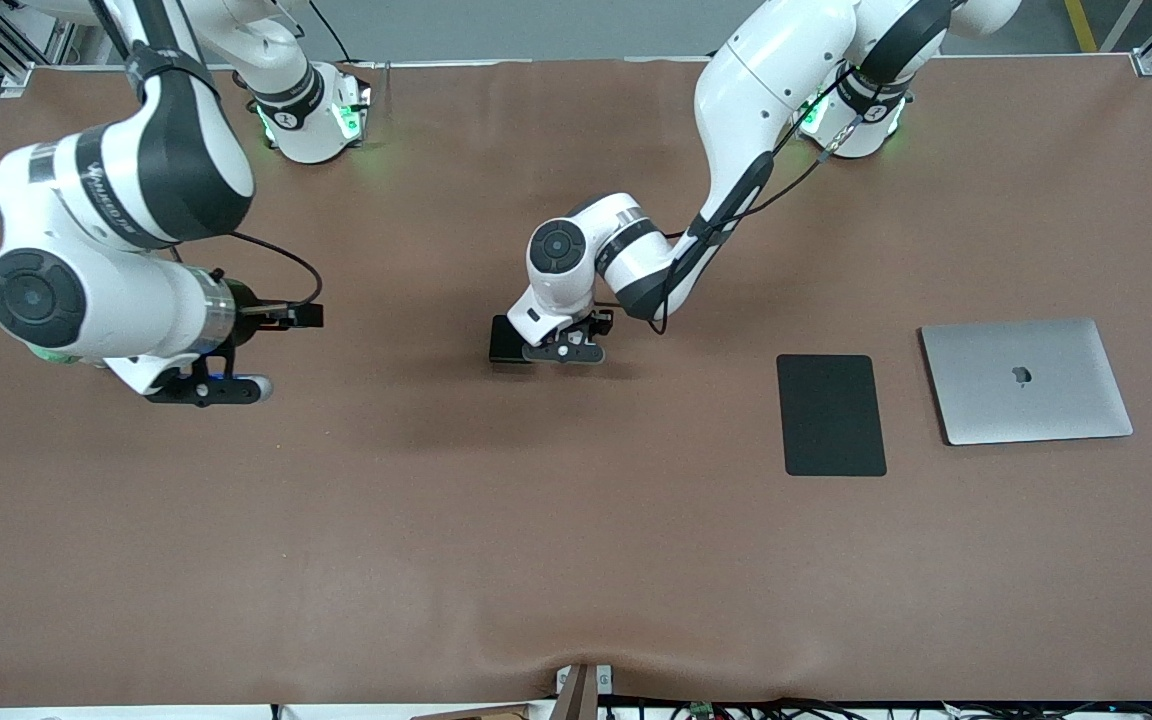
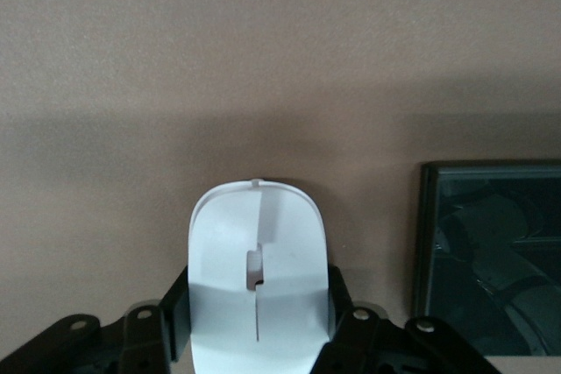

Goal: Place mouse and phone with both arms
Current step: 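Close the left gripper on the mouse while the right gripper nears the phone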

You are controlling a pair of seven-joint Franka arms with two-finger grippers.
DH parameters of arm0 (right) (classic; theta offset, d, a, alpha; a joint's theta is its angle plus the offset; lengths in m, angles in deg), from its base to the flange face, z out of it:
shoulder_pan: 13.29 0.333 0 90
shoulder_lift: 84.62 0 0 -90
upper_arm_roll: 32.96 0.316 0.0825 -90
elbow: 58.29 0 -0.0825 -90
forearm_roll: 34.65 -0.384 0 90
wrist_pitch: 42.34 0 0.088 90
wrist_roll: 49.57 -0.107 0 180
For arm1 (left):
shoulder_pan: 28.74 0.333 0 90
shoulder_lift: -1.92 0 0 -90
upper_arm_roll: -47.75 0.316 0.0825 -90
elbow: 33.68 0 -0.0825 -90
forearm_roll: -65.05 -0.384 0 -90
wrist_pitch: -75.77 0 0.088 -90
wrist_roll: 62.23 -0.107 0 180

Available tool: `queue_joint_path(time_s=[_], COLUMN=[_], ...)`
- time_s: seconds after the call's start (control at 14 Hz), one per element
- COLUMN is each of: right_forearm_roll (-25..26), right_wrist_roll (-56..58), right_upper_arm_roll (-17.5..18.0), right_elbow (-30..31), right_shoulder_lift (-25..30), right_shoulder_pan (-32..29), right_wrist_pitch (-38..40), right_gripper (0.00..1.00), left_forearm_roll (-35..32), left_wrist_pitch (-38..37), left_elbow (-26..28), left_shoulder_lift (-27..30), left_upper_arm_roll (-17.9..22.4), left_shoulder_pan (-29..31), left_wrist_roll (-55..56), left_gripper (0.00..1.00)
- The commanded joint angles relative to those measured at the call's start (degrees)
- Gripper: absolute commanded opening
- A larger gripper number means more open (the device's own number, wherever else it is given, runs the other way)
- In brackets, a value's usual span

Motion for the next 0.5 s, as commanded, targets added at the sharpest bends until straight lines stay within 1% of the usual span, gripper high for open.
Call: queue_joint_path(time_s=[0.0, 0.21, 0.43], right_forearm_roll=[-0.87, -2.09, -4.46], right_wrist_roll=[-2.41, -7.93, -9.18], right_upper_arm_roll=[-0.41, -0.41, -0.41], right_elbow=[2.83, 5.28, 8.54], right_shoulder_lift=[0.20, 0.20, 0.20], right_shoulder_pan=[1.60, 4.58, 6.69], right_wrist_pitch=[-2.90, -6.93, -11.59], right_gripper=[1.00, 1.00, 1.00], left_forearm_roll=[-1.30, -1.47, -1.47], left_wrist_pitch=[0.32, 0.15, 0.15], left_elbow=[-1.10, -2.24, -2.33], left_shoulder_lift=[-0.04, 0.93, 1.19], left_upper_arm_roll=[0.51, 0.51, 0.51], left_shoulder_pan=[-0.73, -0.64, -0.38], left_wrist_roll=[1.49, 1.40, 1.40], left_gripper=[0.00, 0.00, 0.00])
